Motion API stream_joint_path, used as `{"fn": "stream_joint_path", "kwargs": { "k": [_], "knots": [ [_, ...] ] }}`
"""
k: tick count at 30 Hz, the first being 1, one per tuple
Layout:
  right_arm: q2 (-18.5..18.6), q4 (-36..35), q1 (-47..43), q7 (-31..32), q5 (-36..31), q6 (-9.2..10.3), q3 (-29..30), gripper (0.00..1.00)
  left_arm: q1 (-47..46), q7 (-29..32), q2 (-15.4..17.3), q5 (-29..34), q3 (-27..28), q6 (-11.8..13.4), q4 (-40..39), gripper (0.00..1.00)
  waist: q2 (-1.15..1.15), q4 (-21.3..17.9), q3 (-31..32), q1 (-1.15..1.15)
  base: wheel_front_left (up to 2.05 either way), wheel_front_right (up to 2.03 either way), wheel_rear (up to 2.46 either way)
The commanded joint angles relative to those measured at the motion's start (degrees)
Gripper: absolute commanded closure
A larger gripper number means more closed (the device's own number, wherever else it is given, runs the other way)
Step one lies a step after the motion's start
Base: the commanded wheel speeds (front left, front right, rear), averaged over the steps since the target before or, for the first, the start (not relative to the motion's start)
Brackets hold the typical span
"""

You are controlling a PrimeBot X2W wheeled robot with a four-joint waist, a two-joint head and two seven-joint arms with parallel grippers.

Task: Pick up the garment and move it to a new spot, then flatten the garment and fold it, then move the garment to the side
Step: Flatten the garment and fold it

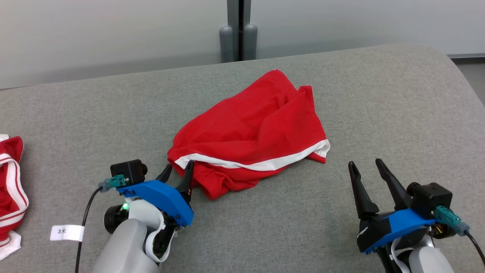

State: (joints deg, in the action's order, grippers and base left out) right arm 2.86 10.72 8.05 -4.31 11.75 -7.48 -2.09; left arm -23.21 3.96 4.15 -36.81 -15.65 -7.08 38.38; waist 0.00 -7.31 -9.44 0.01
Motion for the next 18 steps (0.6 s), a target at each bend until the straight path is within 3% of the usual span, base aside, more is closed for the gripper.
{"fn": "stream_joint_path", "kwargs": {
  "k": [1,2,3,4,5,6,10,18],
  "knots": [
    [0.1,0.4,0.7,-0.5,0.1,-0.03,0.0,0.00,-1.4,-0.1,0.0,-0.4,0.2,-0.1,0.3,0.00,0.00,-0.1,-0.2,-0.01,0.00,0.00,0.00],
    [0.1,0.6,0.9,-0.6,0.2,-0.03,0.0,0.00,-1.7,-0.2,0.0,-0.5,0.1,-0.1,0.7,0.00,0.00,-0.2,-0.3,-0.01,0.00,0.00,0.00],
    [0.1,0.7,1.1,-0.8,0.2,-0.03,0.0,0.00,-1.9,-0.3,0.0,-0.6,0.0,-0.2,1.0,0.13,0.00,-0.3,-0.3,-0.01,0.00,0.00,0.00],
    [0.1,0.9,1.2,-0.9,0.3,-0.03,-0.1,0.00,-2.2,-0.4,0.0,-0.7,-0.3,-0.2,1.2,0.38,0.00,-0.3,-0.4,-0.01,0.00,0.00,0.00],
    [0.1,1.1,1.3,-1.0,0.3,-0.03,-0.2,0.00,-2.5,-0.8,0.1,-0.6,-0.5,-0.3,1.3,0.83,0.00,-0.3,-0.5,-0.01,0.00,0.00,0.00],
    [0.1,1.3,1.4,-1.0,0.4,-0.03,-0.2,0.00,-2.8,-1.1,0.2,-0.5,-0.7,-0.3,1.4,1.00,0.00,-0.3,-0.6,-0.01,0.00,0.00,0.00],
    [0.1,2.5,2.8,0.5,0.0,-0.03,-0.1,0.00,-2.8,-2.1,0.1,-0.5,-2.0,-0.4,1.2,1.00,0.00,0.2,-1.1,-0.01,0.00,0.00,0.00],
    [0.1,7.8,9.4,9.9,-1.1,-0.03,4.7,0.00,-0.7,-5.3,0.6,-1.0,-5.0,-0.6,-2.4,1.00,0.00,2.4,-2.8,-0.01,0.00,0.00,0.00]
  ]
}}
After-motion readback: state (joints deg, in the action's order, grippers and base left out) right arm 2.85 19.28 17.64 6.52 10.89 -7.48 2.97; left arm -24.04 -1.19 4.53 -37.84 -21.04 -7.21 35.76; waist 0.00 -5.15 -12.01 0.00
